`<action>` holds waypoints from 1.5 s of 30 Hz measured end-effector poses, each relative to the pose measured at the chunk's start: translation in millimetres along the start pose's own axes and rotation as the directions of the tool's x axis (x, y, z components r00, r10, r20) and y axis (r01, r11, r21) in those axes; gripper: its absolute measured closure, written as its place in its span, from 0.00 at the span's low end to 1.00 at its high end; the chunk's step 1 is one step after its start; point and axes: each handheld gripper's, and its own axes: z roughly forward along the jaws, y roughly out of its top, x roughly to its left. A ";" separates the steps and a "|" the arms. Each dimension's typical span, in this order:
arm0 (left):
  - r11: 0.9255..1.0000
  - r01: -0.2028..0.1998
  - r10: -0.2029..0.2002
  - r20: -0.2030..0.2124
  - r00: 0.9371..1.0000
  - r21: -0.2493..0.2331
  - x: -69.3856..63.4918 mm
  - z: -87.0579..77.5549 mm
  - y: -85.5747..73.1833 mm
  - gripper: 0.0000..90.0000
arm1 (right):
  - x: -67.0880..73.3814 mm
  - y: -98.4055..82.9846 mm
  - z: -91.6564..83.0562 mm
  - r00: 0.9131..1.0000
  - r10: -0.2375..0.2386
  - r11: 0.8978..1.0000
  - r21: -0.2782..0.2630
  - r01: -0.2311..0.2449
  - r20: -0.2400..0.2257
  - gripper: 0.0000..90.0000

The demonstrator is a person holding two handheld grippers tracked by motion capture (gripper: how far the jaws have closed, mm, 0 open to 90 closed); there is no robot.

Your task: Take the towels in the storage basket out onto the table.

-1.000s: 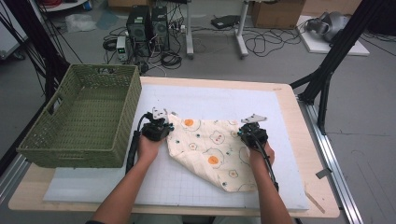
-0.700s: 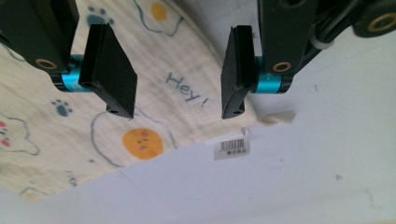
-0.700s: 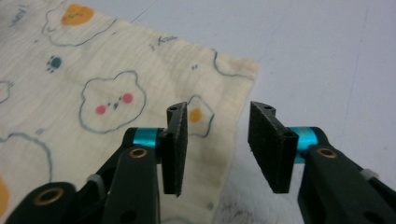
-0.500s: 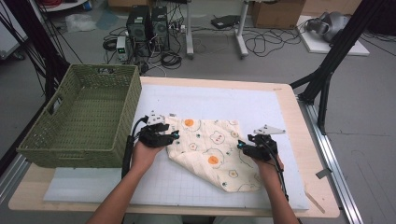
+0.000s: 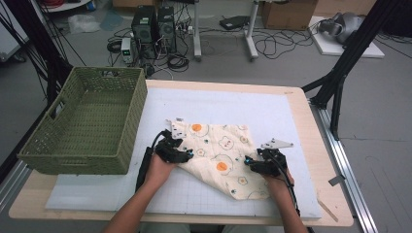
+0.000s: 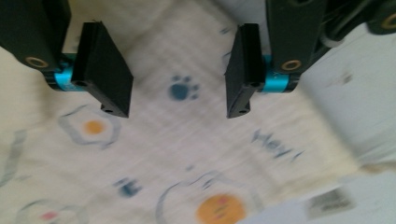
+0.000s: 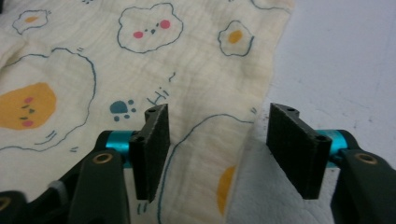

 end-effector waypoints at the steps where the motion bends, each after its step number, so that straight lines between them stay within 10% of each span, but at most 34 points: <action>1: 1.000 -0.001 0.001 -0.013 1.000 -0.002 0.6 -0.2 -0.1 0.41 | -0.9 0.2 0.3 1.000 0.006 1.000 0.000 -0.006 -0.001 0.46; 8: 1.000 0.003 -0.003 -0.013 1.000 -0.017 3.3 0.1 -0.4 0.51 | -5.0 -0.2 -4.6 0.999 0.042 0.999 0.006 -0.042 -0.029 0.91; 11: 0.998 -0.057 0.056 -0.016 0.998 -0.031 -0.3 2.4 2.3 0.95 | -4.3 -0.2 -6.0 0.999 0.035 0.999 0.013 -0.035 -0.025 0.95; 24: 0.998 0.056 -0.060 -0.125 0.990 -0.034 41.3 26.1 26.4 1.00 | 1.4 9.1 3.2 0.998 0.044 0.999 0.010 -0.045 0.044 0.95; 30: 0.991 0.082 -0.084 -0.017 0.996 -0.109 40.1 16.2 26.4 0.85 | -5.5 17.6 11.2 0.996 0.063 0.998 0.013 -0.064 0.057 0.82; 36: 0.989 0.067 -0.047 0.149 0.988 -0.133 19.7 7.6 30.3 0.64 | -10.5 12.1 -5.9 0.999 0.049 0.997 -0.062 -0.048 0.007 0.62; 45: 0.989 -0.002 0.035 0.220 0.975 -0.148 -11.7 0.1 25.9 0.61 | -11.1 -4.7 -37.1 0.998 -0.021 0.996 -0.081 0.027 0.064 0.52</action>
